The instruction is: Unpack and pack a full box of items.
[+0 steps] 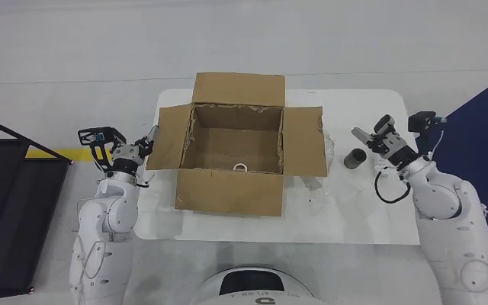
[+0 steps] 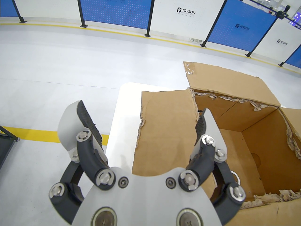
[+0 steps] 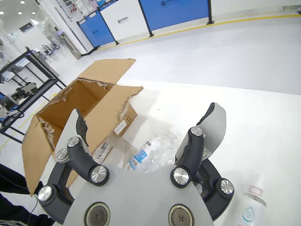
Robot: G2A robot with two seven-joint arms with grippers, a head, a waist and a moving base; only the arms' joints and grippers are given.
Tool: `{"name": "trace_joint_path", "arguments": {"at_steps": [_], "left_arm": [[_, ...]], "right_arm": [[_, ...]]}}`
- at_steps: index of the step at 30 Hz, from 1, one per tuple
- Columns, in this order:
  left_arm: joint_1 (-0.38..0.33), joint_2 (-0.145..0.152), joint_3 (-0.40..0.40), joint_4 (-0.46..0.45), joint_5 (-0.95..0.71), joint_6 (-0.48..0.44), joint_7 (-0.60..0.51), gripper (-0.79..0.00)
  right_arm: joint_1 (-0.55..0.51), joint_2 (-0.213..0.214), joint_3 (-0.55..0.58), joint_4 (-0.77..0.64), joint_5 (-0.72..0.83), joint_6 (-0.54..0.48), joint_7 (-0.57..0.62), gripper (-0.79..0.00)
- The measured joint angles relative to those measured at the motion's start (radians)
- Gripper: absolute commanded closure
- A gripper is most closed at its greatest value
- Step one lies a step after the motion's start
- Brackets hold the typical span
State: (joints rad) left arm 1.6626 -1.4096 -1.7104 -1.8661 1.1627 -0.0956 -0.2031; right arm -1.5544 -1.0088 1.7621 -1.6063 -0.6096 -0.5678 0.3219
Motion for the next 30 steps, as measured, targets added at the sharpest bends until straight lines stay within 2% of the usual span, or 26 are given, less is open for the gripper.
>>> {"name": "trace_joint_path", "arguments": {"at_steps": [5, 14, 30], "left_arm": [[0.000, 0.000, 0.000, 0.000, 0.000, 0.000, 0.000, -0.785], [0.000, 0.000, 0.000, 0.000, 0.000, 0.000, 0.000, -0.785], [0.000, 0.000, 0.000, 0.000, 0.000, 0.000, 0.000, -0.785]], "right_arm": [[0.004, 0.007, 0.028, 0.047, -0.070, 0.099, 0.076, -0.785], [0.060, 0.008, -0.025, 0.137, -0.196, 0.220, 0.135, -0.785], [0.051, 0.016, 0.008, 0.207, -0.207, 0.231, 0.182, -0.785]]}}
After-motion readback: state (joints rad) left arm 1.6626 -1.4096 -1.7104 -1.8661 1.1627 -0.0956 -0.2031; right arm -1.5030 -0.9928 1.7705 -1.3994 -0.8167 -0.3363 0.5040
